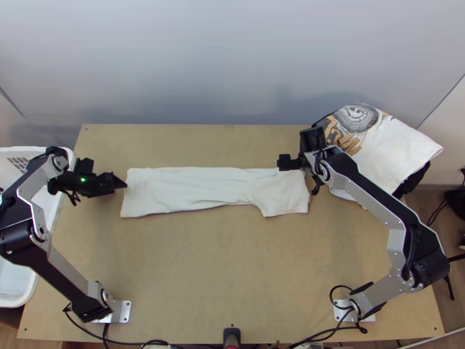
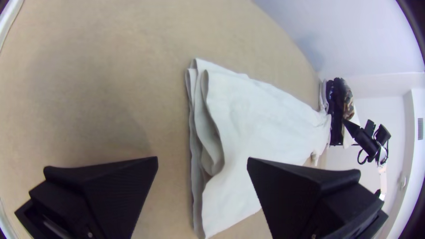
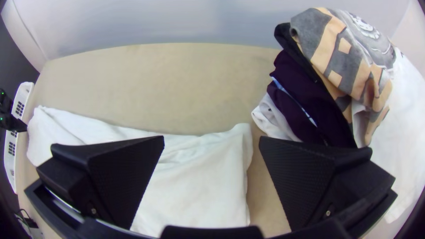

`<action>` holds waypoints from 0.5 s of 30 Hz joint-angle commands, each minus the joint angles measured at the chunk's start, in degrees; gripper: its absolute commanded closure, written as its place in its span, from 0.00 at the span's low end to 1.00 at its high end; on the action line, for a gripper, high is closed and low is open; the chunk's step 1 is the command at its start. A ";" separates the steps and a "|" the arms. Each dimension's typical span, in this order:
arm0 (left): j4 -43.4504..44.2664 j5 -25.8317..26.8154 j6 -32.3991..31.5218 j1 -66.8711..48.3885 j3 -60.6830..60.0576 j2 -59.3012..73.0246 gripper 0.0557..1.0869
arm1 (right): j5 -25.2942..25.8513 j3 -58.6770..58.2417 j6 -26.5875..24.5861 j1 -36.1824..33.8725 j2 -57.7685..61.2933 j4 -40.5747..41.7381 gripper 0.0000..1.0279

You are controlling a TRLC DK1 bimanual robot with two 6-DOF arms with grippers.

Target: Fold the t-shirt

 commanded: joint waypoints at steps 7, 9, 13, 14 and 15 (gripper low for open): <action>8.50 2.58 -6.42 -6.93 -3.25 1.32 0.05 | 0.00 0.87 0.02 0.53 -0.33 -0.92 0.03; 9.64 2.50 -7.56 -8.69 -3.60 1.84 0.05 | 0.00 0.87 0.02 0.35 -0.69 -1.10 0.03; 11.58 2.41 -10.72 -12.65 -4.65 2.02 0.05 | 0.00 0.69 0.02 -0.09 -1.39 -1.54 0.03; 12.28 2.23 -11.78 -13.70 -5.01 1.93 0.06 | 0.00 0.61 0.02 -0.26 -1.48 -1.54 0.03; 13.86 1.79 -13.36 -14.49 -5.44 1.76 0.14 | 0.00 0.52 0.02 -0.26 -1.65 -1.54 0.03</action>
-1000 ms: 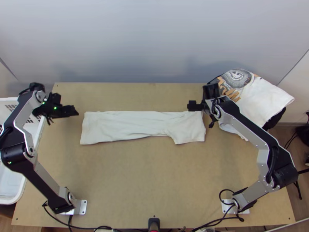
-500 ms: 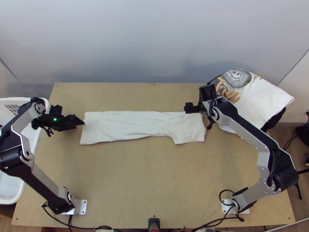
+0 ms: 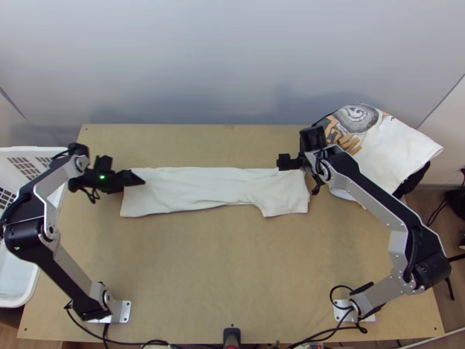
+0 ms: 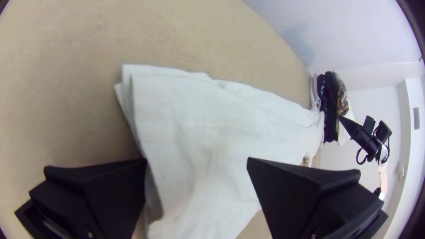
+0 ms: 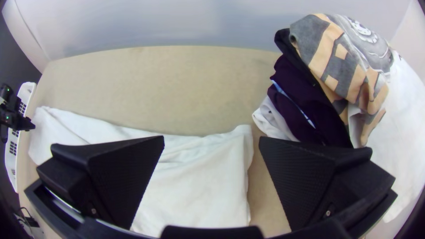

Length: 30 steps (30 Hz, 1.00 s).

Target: Fold the t-shirt

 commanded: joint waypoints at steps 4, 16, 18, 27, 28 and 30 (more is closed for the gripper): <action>12.81 -4.28 -11.95 -6.72 -4.76 -1.88 0.96 | 0.09 -0.07 -0.06 -1.03 -1.37 -0.62 0.03; -2.74 -4.37 0.97 17.45 9.92 1.81 0.97 | 0.00 -2.01 -0.85 -4.11 -3.39 -0.89 0.03; -8.19 -4.98 3.08 20.53 15.46 3.83 0.97 | 0.00 -2.18 -0.85 -4.11 -3.31 -0.89 0.04; -21.38 -5.86 -3.51 4.71 20.38 -9.09 0.97 | 0.00 -2.18 -0.15 -3.40 -2.87 -0.89 0.04; -22.25 -5.77 -4.48 1.28 20.64 -10.32 0.97 | 0.00 -2.18 -0.15 -3.31 -2.95 -0.89 0.04; -22.78 -5.77 -8.08 -6.01 21.52 -11.90 0.97 | 0.00 -2.18 -0.06 -3.31 -3.13 -0.97 0.04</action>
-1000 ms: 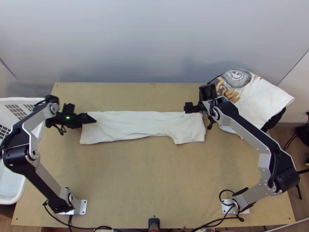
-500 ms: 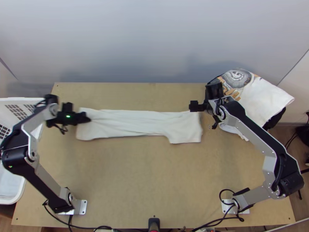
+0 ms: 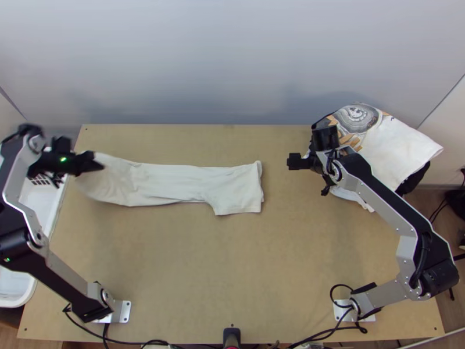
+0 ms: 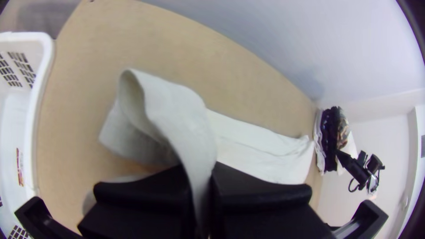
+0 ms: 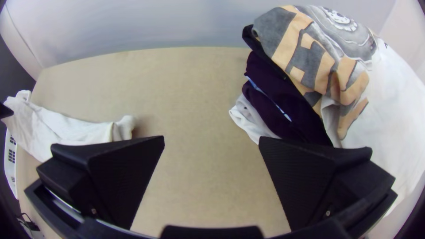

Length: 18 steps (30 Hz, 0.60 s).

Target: Fold the t-shirt

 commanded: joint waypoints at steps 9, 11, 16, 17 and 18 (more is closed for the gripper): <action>-5.45 -0.24 -17.45 -38.31 13.09 0.22 0.97 | 0.00 -1.05 0.68 -0.81 -2.18 -0.58 0.04; -4.75 -0.60 -18.33 -40.95 13.88 1.98 0.97 | 0.00 -1.23 0.77 -0.98 -2.88 -0.76 0.04; -1.05 -2.00 -20.97 -45.16 14.32 6.37 0.97 | -0.08 -2.10 0.86 -1.86 -5.08 -1.20 0.04; -0.53 -2.00 -21.58 -45.69 14.76 7.34 0.97 | -0.17 -2.37 0.86 -2.12 -5.61 -1.29 0.04; -0.18 -2.00 -22.20 -46.31 15.20 8.22 0.97 | -0.17 -2.81 0.86 -2.39 -6.05 -1.29 0.04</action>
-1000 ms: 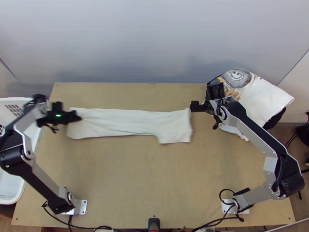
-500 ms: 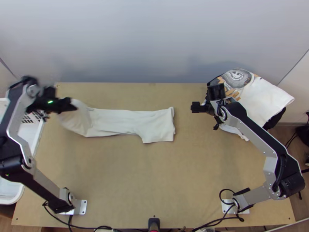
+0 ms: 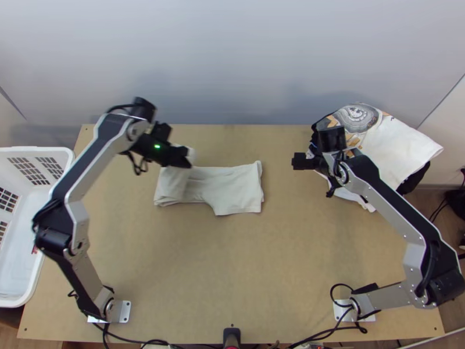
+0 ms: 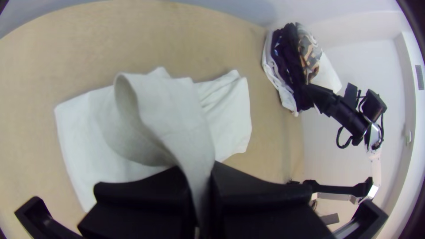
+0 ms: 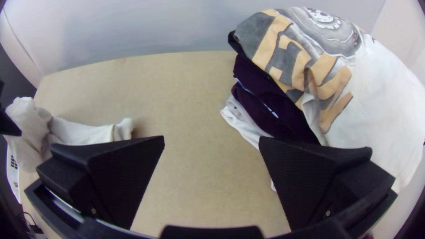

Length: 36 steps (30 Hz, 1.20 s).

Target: Fold the t-shirt

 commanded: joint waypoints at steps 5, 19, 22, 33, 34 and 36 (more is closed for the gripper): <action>3.35 -0.89 -5.84 -10.13 6.74 9.53 0.97 | -0.24 -2.73 0.14 -2.46 -4.20 -0.28 0.04; 3.79 -3.35 -8.83 -18.13 19.57 20.69 0.96 | -0.50 -6.77 0.22 -3.87 -6.83 -0.28 0.04; 5.10 -3.61 -8.21 -20.67 20.36 21.92 0.50 | -0.59 -7.47 0.57 -3.87 -6.83 -0.19 0.04; 20.92 -3.70 -20.43 -21.82 24.85 21.31 0.04 | -1.29 -10.64 2.77 -1.05 -5.87 1.30 0.04; 21.28 -3.70 -20.95 -21.20 24.85 20.60 0.04 | -2.52 -10.64 3.65 -0.88 -5.25 1.65 0.04; 21.28 -3.70 -21.48 -19.80 24.85 19.11 0.04 | -8.32 -9.76 6.55 -0.88 -4.11 2.53 0.04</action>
